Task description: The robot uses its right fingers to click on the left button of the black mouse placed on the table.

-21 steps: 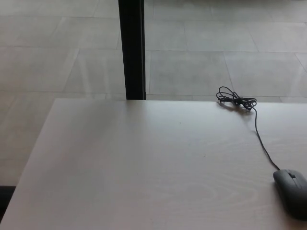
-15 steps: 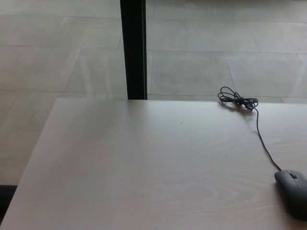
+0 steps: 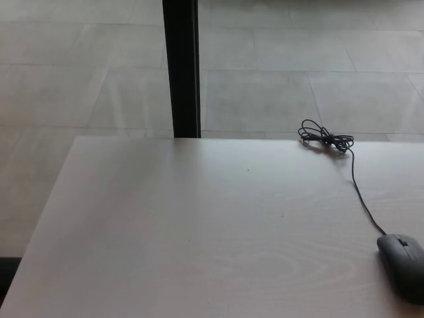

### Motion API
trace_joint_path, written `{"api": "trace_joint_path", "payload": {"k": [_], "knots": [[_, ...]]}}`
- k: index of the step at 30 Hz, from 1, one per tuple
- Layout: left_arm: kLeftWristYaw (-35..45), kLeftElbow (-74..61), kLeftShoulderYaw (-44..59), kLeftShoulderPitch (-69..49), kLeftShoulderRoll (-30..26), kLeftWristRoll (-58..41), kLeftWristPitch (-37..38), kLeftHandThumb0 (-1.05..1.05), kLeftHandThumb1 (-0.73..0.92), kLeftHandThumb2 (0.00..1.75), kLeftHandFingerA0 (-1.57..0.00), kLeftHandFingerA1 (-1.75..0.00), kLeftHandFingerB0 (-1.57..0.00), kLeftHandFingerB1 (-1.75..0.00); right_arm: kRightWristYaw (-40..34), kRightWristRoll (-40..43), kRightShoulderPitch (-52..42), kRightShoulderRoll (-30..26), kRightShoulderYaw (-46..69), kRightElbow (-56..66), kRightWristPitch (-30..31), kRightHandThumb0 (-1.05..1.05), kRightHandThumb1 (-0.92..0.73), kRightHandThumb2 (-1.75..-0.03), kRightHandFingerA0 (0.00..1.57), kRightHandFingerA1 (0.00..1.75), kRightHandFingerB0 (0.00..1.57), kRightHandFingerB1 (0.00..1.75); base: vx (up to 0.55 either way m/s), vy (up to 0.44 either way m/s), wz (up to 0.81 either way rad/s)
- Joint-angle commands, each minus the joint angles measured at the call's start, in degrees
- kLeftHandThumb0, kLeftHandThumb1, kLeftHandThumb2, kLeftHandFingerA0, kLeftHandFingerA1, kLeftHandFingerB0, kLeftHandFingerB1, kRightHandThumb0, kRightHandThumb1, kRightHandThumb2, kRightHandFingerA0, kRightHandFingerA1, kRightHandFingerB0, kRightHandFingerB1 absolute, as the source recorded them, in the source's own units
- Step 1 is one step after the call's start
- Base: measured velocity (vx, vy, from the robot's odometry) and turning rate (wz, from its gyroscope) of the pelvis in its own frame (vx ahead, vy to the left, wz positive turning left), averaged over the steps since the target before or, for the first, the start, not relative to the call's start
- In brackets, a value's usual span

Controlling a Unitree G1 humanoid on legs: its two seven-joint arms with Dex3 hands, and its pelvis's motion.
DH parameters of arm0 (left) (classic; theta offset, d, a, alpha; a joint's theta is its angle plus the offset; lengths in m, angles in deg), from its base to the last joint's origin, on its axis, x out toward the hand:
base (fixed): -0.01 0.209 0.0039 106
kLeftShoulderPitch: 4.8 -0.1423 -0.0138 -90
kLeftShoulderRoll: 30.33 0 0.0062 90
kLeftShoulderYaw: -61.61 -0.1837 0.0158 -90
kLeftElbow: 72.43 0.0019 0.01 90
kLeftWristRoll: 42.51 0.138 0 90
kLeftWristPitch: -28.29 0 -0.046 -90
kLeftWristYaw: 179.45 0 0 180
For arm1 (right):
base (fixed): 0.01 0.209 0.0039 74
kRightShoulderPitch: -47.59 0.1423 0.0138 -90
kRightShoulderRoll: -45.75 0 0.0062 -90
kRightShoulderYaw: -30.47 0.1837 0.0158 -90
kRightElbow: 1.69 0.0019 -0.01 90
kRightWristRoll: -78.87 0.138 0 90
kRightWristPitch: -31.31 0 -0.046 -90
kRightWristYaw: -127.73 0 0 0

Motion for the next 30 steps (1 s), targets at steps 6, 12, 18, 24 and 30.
{"api": "trace_joint_path", "payload": {"k": [6, 12, 18, 24, 30], "knots": [[-2.16, -0.87, -2.04, -0.62, -1.14, -0.18, 0.32, -0.93, 0.92, 0.82, -0.51, -0.76, -0.39, -0.43, -6.6, 4.14, 12.85, -10.47, 2.91, 12.46, 14.44, -0.71, -0.76, -0.96, 0.35, 0.48, 0.16, 0.41, 0.0, 0.0, 0.0], [-1.53, -0.57, -1.62, -0.57, -0.98, -1.61, 1.58, -0.88, 0.92, 0.82, -0.52, -0.7, -0.3, -0.4, -4.47, 0.0, 17.47, -15.33, -3.44, 20.16, 17.03, -0.53, -0.68, -1.11, 0.49, 0.69, 0.04, 0.43, 0.0, 0.0, 0.0], [-0.5, -0.04, -1.48, 0.02, -1.22, -2.35, 1.69, -0.92, 0.91, 0.82, -0.38, -0.6, -0.29, -0.43, -1.18, -5.88, 18.39, -18.75, -13.98, 23.98, 10.39, -0.68, -0.75, -0.97, 0.42, 0.58, 0.13, 0.44, 0.0, 0.0, 0.0], [0.12, -0.28, -1.33, 0.13, -1.08, -3.14, 1.33, -0.81, 0.77, 1.19, -0.21, -0.58, -0.24, -0.52, -1.86, -17.23, 18.84, -22.15, -27.07, 19.03, -2.03, -0.73, -0.9, -0.67, 0.85, 1.3, 0.23, 0.34, 0.0, 0.0, 0.0], [1.8, -0.49, -0.13, 0.12, -1.4, -4.47, 1.44, -0.85, 0.82, 1.23, -0.33, -0.65, -0.23, -0.51, 3.06, -18.77, 19.26, -22.04, -37.16, 12.6, -8.99, -0.63, -0.88, -0.64, 0.81, 1.63, 0.28, 0.35, 0.0, 0.0, 0.0]]}}
